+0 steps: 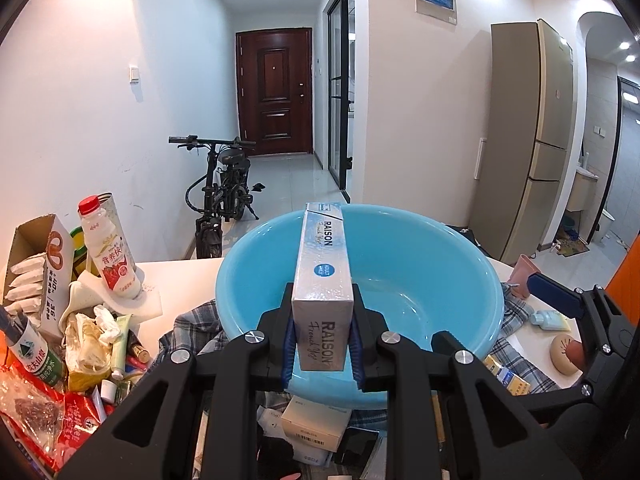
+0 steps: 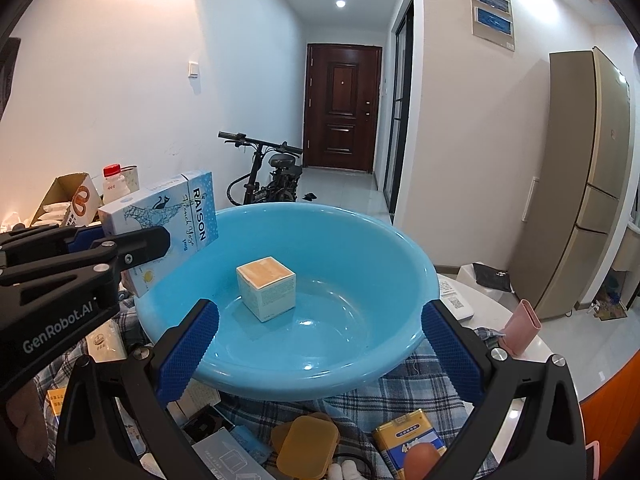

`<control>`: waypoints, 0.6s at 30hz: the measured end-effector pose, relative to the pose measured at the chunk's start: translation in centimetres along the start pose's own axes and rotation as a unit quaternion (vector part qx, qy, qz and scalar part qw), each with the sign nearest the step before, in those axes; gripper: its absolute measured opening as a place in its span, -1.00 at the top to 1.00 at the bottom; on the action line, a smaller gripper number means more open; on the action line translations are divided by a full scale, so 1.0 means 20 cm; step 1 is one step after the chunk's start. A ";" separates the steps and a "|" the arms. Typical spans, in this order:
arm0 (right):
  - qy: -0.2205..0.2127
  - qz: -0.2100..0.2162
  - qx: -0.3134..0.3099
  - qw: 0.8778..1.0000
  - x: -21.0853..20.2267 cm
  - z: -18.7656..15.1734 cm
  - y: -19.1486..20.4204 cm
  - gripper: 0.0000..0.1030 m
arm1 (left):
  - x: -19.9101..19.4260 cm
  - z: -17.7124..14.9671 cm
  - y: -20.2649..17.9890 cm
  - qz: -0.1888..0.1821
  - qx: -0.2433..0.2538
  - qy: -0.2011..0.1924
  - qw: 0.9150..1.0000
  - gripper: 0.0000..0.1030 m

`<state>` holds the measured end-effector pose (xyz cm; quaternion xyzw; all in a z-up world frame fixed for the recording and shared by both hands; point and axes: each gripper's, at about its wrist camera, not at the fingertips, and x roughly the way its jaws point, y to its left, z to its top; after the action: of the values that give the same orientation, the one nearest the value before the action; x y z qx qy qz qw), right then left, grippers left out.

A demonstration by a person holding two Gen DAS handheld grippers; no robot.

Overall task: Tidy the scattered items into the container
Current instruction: 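Lower the white RAISON box into the basin and open the left gripper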

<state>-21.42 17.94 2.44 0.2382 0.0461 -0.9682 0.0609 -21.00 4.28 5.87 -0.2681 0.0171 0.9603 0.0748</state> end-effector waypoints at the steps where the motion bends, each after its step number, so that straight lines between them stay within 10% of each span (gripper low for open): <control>1: 0.000 -0.001 0.000 1.000 0.00 0.00 0.00 -1.00 | 0.00 0.00 0.00 0.001 0.000 0.001 1.000 0.51; 3: 0.000 -0.001 -0.001 1.000 -0.01 0.00 -0.01 -1.00 | 0.01 0.00 0.00 0.008 0.000 0.000 1.000 -0.49; 5: 0.000 -0.001 -0.001 1.000 -0.01 0.00 0.00 -1.00 | 0.00 0.00 0.01 0.015 -0.005 -0.012 1.000 -0.99; 18: -0.003 -0.001 -0.004 1.000 -0.02 0.01 0.01 -1.00 | 0.00 -0.02 0.04 0.052 0.011 -0.012 0.999 -0.99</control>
<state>-21.18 17.68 2.70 0.2351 0.0503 -0.9687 0.0611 -20.86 3.53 5.50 -0.2541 0.0407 0.9659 0.0278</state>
